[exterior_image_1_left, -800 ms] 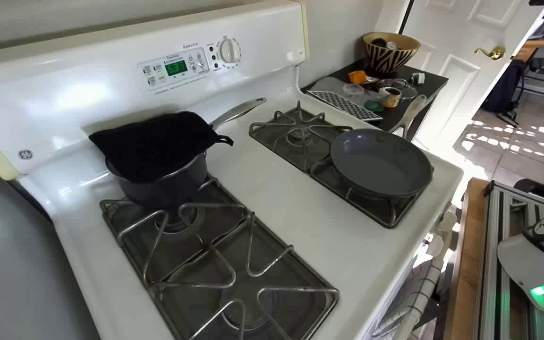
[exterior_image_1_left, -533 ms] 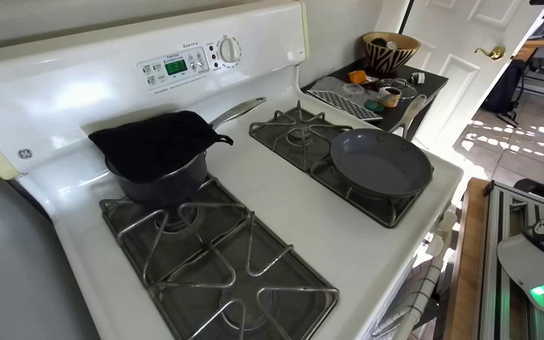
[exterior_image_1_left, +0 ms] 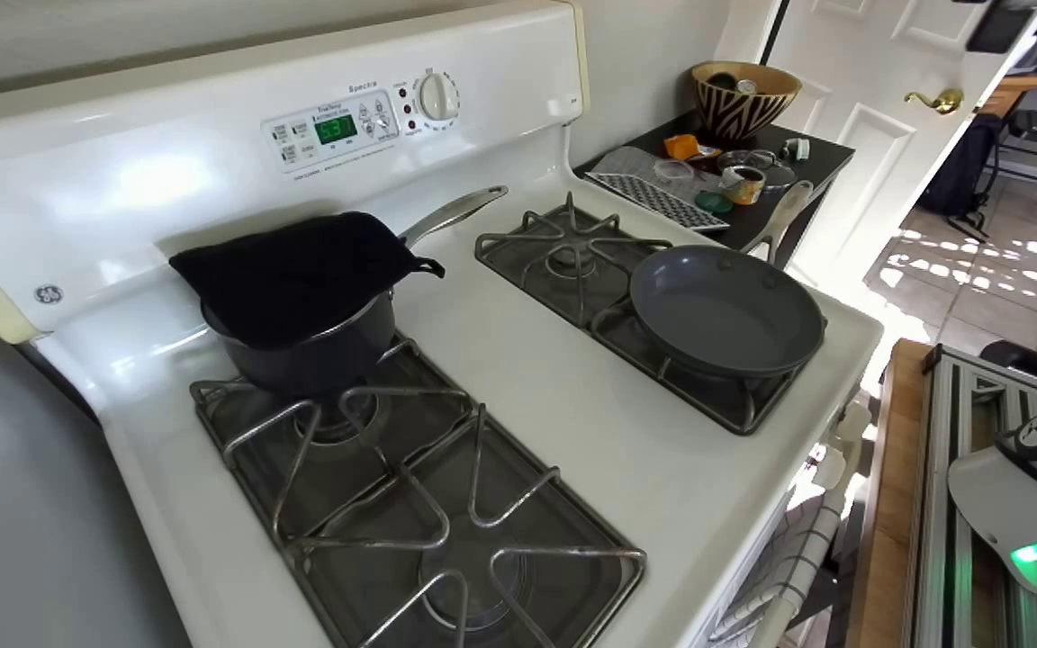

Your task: Push the bottom button on the second row of buttons from the left of the stove button display

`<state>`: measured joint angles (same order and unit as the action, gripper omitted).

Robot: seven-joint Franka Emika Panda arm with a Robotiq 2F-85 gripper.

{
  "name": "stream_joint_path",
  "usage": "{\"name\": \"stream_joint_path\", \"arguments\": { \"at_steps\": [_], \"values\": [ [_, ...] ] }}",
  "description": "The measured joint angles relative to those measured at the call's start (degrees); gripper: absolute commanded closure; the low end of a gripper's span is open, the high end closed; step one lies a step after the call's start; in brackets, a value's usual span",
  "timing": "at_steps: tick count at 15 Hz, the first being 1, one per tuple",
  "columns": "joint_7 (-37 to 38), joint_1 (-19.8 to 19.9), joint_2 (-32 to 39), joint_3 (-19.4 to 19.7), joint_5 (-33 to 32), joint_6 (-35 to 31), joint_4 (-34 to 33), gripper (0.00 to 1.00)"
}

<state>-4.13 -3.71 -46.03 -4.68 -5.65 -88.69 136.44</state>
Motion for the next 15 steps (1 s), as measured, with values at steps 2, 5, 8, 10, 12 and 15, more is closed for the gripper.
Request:
{"name": "stream_joint_path", "arguments": {
  "at_steps": [2, 5, 8, 10, 12, 15],
  "values": [
    [0.9, 0.0, 2.1, -0.2, -1.2, -8.5, 0.9, 0.00],
    [3.9, 0.0, 6.5, -1.1, -1.8, -20.9, 2.0, 0.00],
    [8.0, 0.0, 11.8, -2.7, -1.7, -30.5, 1.9, 0.00],
    [10.9, 0.1, 15.5, -3.8, -1.7, -36.5, 1.4, 0.00],
    [13.5, 0.4, 19.2, -4.9, -2.2, -41.8, 0.4, 0.00],
    [17.7, 1.6, 24.8, -6.7, -5.6, -48.4, -1.8, 0.00]
  ]
}}
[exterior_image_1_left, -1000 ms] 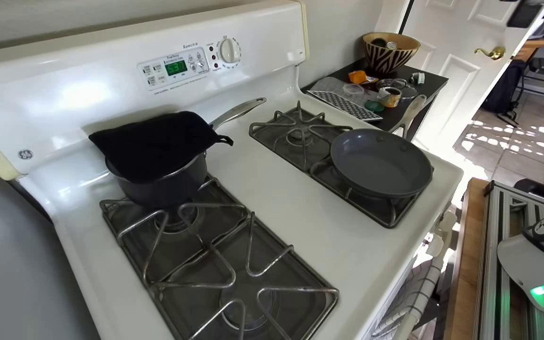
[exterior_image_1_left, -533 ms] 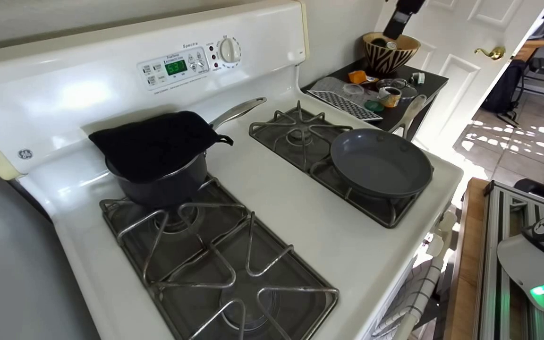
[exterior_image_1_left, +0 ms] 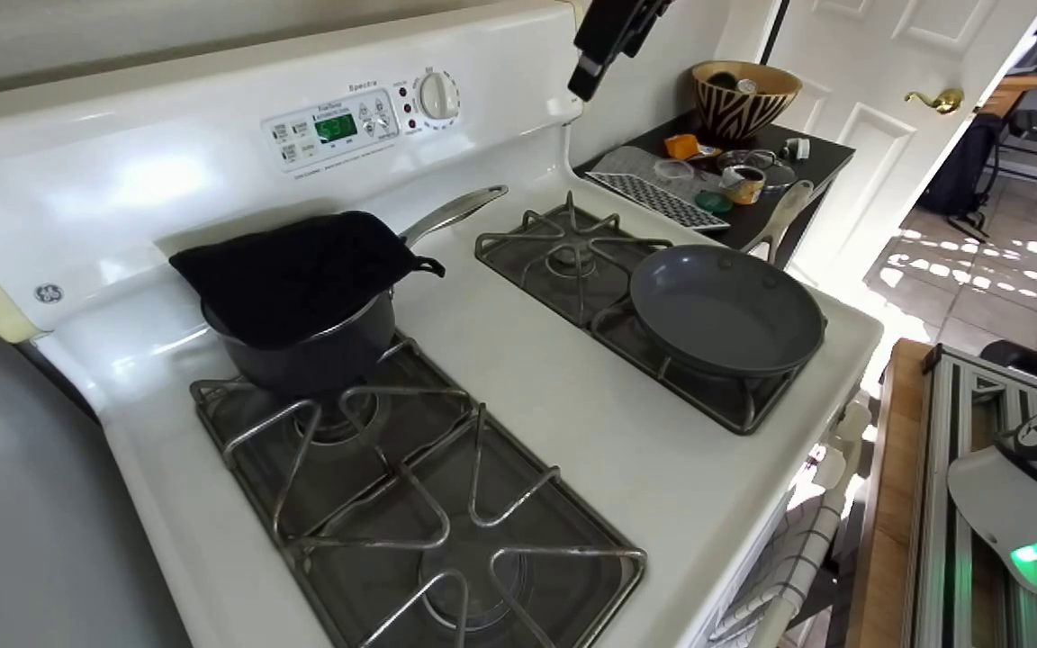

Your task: Push the bottom button on the second row of buttons from the left of the stove button display

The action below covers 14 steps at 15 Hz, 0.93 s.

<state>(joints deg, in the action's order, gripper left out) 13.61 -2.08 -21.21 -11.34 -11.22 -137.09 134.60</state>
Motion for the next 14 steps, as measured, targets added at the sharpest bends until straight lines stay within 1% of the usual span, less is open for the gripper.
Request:
{"name": "stream_joint_path", "arguments": {
  "at_steps": [2, 4, 13, 14],
  "values": [
    [2.5, 0.8, 3.5, -0.9, -2.4, -3.0, -1.8, 0.00],
    [3.5, 0.8, 5.9, -1.2, -3.3, -3.8, -3.2, 0.00],
    [3.4, 0.7, 5.7, -1.0, -3.3, -3.8, -3.3, 0.00],
    [3.2, 0.7, 5.9, -1.0, -3.2, -4.7, -3.3, 0.00]
  ]
}}
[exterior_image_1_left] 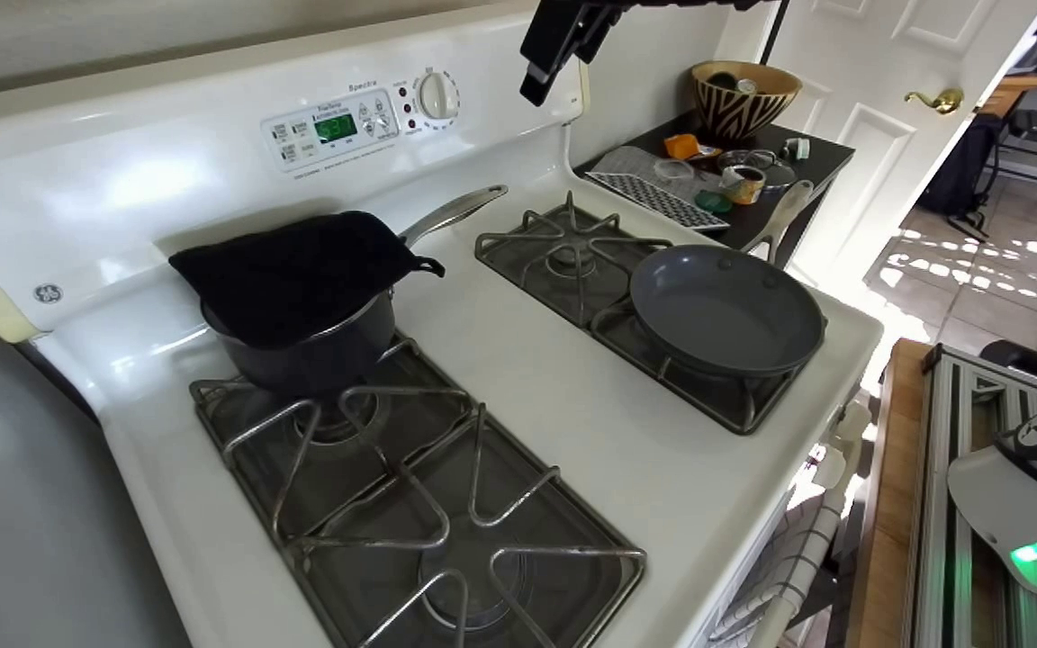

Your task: Push the bottom button on the second row of buttons from the left of the stove button display

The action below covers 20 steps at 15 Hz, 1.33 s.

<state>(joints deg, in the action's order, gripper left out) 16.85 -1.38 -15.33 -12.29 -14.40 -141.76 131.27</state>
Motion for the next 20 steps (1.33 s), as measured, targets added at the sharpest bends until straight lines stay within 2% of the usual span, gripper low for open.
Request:
{"name": "stream_joint_path", "arguments": {
  "at_steps": [4, 8, 9, 11, 16, 19, 20],
  "values": [
    [1.2, 0.2, 3.5, -0.1, -2.5, -9.8, -0.3, 0.00],
    [9.1, 1.6, 9.4, -1.3, -10.3, -17.7, -2.4, 0.00],
    [11.6, 1.9, 10.8, -1.5, -12.8, -18.6, -3.3, 0.19],
    [17.1, 2.3, 13.6, -1.6, -18.1, -19.0, -5.4, 0.33],
    [30.5, 2.0, 19.8, -1.6, -31.4, -19.0, -11.7, 0.79],
    [36.6, 1.2, 23.5, -1.6, -37.0, -18.8, -15.0, 1.00],
    [38.5, 0.8, 24.6, -1.5, -38.4, -18.8, -16.0, 1.00]
  ]
}}
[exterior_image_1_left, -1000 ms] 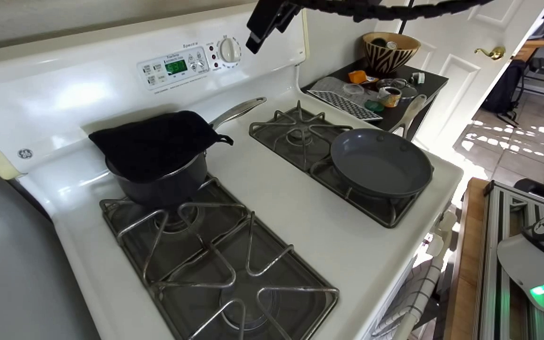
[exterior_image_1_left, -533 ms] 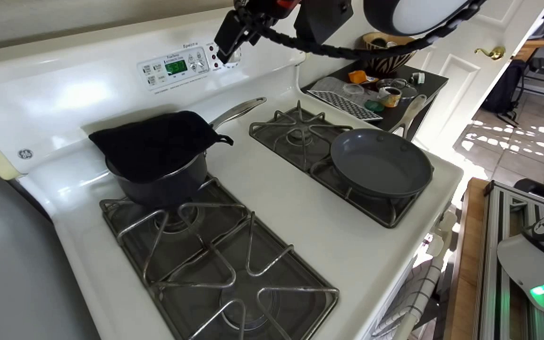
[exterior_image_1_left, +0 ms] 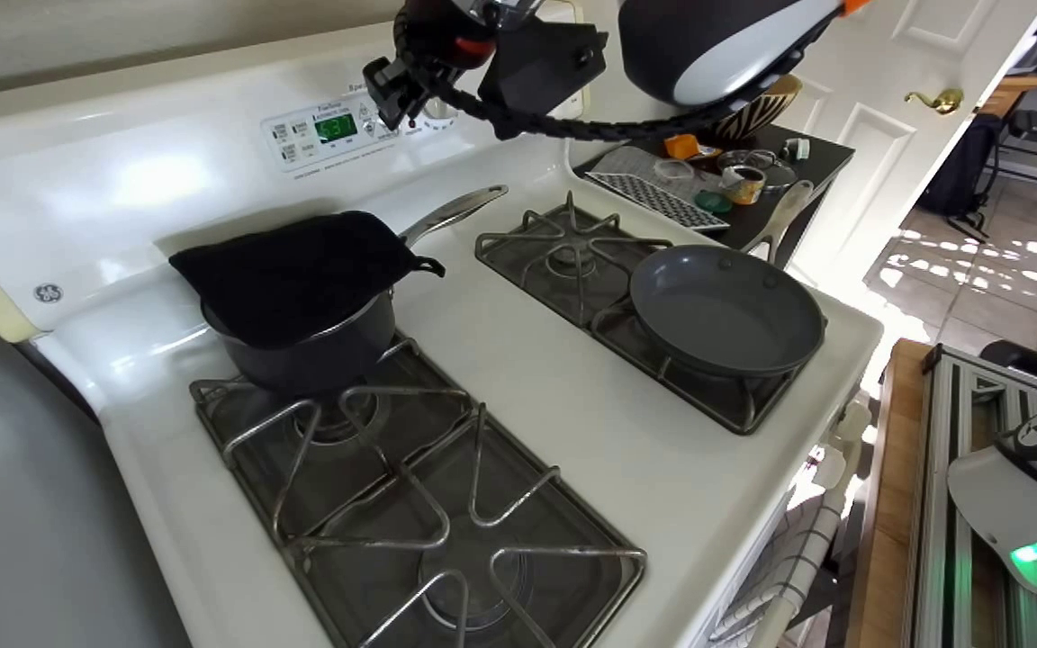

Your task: Push the bottom button on the second row of buttons from the left of the stove button display

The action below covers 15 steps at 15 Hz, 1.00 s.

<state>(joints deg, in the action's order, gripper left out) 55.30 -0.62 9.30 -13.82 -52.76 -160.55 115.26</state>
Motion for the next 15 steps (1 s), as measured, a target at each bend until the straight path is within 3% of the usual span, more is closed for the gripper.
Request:
{"name": "stream_joint_path", "arguments": {
  "at_steps": [6, 15],
  "values": [
    [8.8, -3.0, 6.2, 0.4, -6.1, 0.3, -5.3, 1.00],
    [8.9, -3.7, 9.0, 0.5, -6.2, 0.3, -8.2, 1.00]
  ]
}}
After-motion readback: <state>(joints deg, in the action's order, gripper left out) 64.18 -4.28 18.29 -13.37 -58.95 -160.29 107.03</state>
